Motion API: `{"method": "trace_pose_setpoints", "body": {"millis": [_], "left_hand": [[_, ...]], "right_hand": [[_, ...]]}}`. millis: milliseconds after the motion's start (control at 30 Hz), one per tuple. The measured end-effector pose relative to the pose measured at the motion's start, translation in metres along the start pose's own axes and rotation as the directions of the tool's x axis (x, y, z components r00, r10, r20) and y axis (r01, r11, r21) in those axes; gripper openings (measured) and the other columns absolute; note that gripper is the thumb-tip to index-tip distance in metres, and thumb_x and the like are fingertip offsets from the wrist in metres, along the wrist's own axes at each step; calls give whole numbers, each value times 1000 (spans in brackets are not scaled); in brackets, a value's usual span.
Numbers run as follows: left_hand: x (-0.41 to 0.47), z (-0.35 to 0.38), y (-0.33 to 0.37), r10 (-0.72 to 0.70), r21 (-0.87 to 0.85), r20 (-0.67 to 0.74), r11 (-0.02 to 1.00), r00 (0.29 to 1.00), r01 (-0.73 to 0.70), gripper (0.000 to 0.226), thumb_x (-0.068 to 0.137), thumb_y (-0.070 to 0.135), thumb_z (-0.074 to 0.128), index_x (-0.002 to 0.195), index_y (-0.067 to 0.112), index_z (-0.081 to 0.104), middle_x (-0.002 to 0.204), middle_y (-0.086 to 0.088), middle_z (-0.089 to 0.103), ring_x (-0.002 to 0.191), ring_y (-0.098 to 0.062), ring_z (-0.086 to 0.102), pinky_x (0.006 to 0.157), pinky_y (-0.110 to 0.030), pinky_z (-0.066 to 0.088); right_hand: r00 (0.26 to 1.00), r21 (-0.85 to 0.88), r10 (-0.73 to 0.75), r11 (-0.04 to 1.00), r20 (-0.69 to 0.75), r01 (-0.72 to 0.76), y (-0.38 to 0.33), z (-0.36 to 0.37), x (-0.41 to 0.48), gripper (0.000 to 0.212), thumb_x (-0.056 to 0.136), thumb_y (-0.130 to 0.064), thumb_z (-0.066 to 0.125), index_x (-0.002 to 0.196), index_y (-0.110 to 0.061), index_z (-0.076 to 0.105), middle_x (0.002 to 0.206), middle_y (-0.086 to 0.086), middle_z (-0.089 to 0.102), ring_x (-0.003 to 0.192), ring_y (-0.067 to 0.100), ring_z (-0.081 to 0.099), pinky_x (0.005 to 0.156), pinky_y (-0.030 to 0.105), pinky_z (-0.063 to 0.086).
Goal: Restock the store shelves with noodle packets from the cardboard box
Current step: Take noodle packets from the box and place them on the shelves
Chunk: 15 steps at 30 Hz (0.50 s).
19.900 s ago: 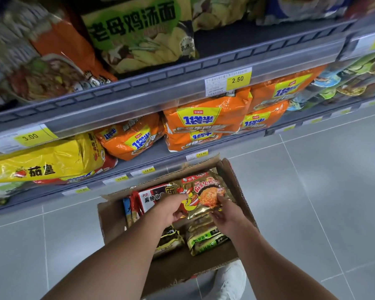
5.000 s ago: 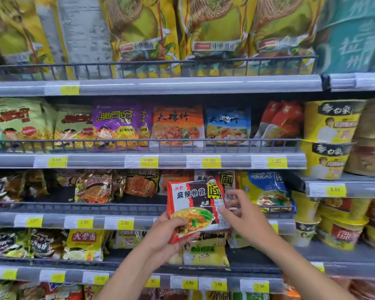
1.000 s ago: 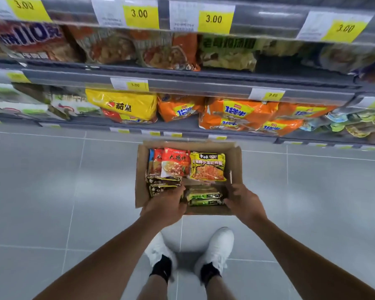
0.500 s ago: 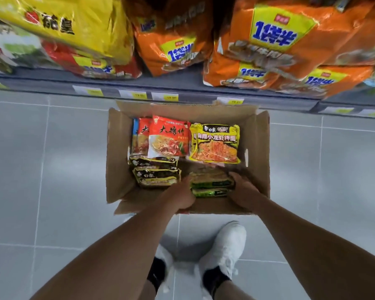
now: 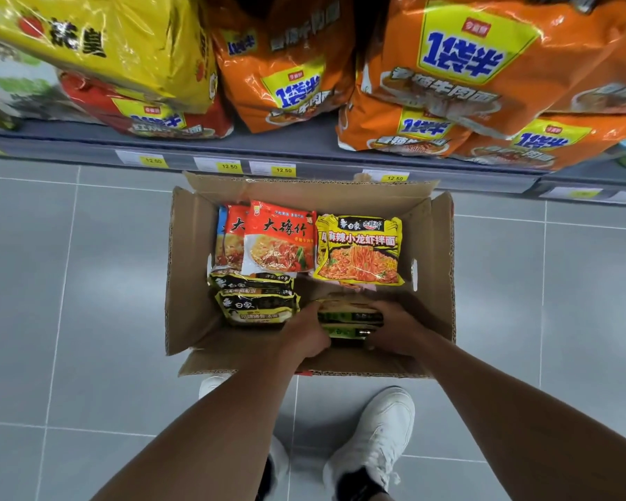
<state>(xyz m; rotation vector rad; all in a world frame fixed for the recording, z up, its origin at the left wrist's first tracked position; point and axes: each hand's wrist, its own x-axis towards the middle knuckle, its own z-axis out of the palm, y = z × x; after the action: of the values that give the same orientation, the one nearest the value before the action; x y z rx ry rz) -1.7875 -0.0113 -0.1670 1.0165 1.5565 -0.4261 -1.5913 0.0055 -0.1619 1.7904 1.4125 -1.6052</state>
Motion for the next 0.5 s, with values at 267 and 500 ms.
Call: {"method": "trace_pose_setpoints", "body": {"millis": [267,500], "left_hand": [[-50,-35,5,109,-27,-192,993,975,-116,53,90,13,66,140,21,53,114,-4,68,97,-20,65,66,-27,50],[-126,-99,22,171,-63,-211,980,962,-188,41,91,18,71,131,15,63,106,0,64,70,-3,58,47,-15,44]], "right_hand": [[979,1,-122,992,-162,123,-27,-11,-50,62,80,-34,77,135,-21,50,119,0,51,110,19,54,94,29,44],[991,-40,-110,993,-77,108,-78,-57,-114,34,70,-22,81,99,-25,63,88,-9,67,89,12,66,71,26,54]]}}
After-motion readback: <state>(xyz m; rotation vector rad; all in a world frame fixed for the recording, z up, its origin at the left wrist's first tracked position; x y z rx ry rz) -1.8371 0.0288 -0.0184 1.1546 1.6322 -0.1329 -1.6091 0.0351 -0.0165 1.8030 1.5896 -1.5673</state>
